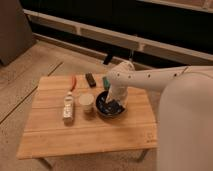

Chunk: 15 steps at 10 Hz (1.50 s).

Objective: Push the ceramic bowl across the table

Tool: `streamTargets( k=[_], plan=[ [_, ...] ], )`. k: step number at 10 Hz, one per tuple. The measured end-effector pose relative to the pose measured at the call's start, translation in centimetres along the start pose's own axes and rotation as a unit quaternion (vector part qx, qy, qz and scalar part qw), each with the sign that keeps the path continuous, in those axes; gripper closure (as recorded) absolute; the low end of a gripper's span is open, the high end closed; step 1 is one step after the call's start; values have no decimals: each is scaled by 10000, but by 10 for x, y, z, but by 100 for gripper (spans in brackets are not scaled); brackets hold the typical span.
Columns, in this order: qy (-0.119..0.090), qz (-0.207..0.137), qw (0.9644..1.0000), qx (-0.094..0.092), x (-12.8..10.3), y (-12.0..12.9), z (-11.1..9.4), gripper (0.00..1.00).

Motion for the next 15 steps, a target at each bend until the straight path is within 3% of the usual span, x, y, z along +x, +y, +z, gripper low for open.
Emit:
streamTargets(
  k=[2,5,8,10,11,14,15],
  plan=[
    [-9,-14,10000,-2,0,2,1,35],
    [-293,136,9994,102,-29,3,13,35],
    [-360,139,9992,103,-43,12,26,35],
    [-182,192,9996,39,-43,19,41,35],
    [66,292,9995,55,-42,20,60,35],
    [372,330,9987,123,-51,23,89,35],
    [500,329,9980,221,-58,21,99,35]
  ],
)
